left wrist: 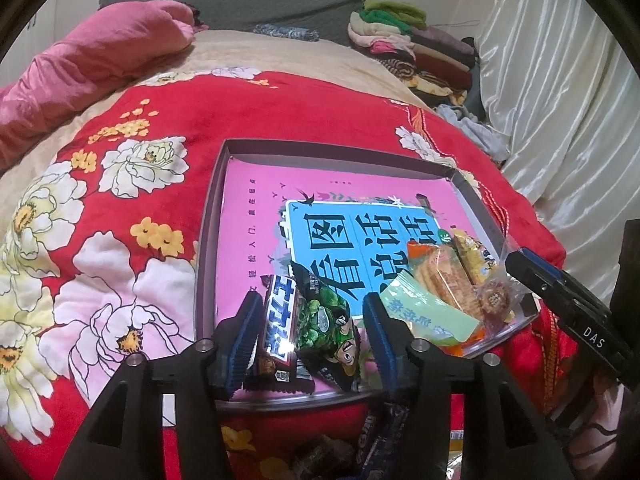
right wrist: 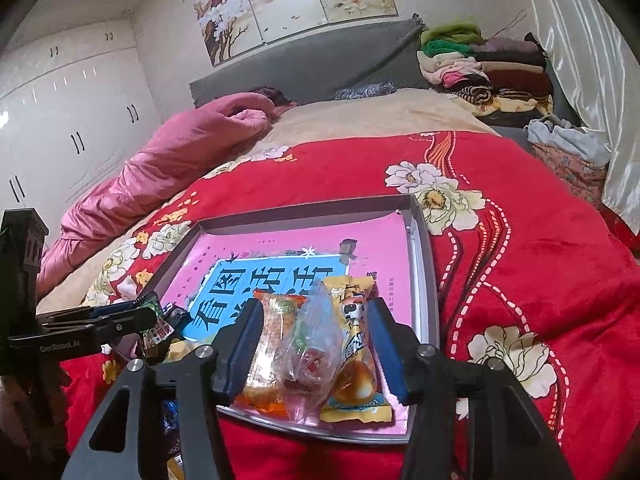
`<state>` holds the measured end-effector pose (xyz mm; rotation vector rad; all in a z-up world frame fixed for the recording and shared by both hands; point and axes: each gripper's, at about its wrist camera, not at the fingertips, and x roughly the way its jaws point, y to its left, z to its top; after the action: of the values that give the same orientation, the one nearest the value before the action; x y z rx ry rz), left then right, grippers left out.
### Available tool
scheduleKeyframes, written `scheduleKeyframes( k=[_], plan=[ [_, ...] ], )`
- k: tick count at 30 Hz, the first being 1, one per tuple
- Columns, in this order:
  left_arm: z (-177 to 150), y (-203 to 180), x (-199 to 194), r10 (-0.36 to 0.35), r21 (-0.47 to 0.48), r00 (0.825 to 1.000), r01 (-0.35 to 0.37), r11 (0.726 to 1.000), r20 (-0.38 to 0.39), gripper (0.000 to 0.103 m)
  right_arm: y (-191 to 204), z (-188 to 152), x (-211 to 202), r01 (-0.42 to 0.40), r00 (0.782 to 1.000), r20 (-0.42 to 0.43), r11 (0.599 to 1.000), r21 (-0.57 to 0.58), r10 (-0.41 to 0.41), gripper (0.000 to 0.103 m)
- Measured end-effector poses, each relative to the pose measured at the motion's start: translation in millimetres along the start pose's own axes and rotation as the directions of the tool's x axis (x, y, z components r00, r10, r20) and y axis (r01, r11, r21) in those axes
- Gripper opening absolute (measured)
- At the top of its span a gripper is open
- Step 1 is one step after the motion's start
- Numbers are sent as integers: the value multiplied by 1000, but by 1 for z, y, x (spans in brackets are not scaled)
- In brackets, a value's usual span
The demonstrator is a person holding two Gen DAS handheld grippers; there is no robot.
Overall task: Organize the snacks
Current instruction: 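Lower both bags into the tray and open both grippers, then withdraw both open grippers from the tray back toward the snack pile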
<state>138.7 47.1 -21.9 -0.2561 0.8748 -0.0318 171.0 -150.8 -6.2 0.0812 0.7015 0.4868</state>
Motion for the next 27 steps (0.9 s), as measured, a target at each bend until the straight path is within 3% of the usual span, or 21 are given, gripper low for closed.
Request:
scheduleKeyframes(
  k=[18,27],
  plan=[
    [7,2,-19,-4,-20,1000,5,1000,30,73,4,3,-8,7,999,34,1000,-18,-7,68],
    [10,9,-33,7,-26,998,-6,1000,54,75,5,4,-12,-3,999,50,1000,-24,4,71]
  ],
)
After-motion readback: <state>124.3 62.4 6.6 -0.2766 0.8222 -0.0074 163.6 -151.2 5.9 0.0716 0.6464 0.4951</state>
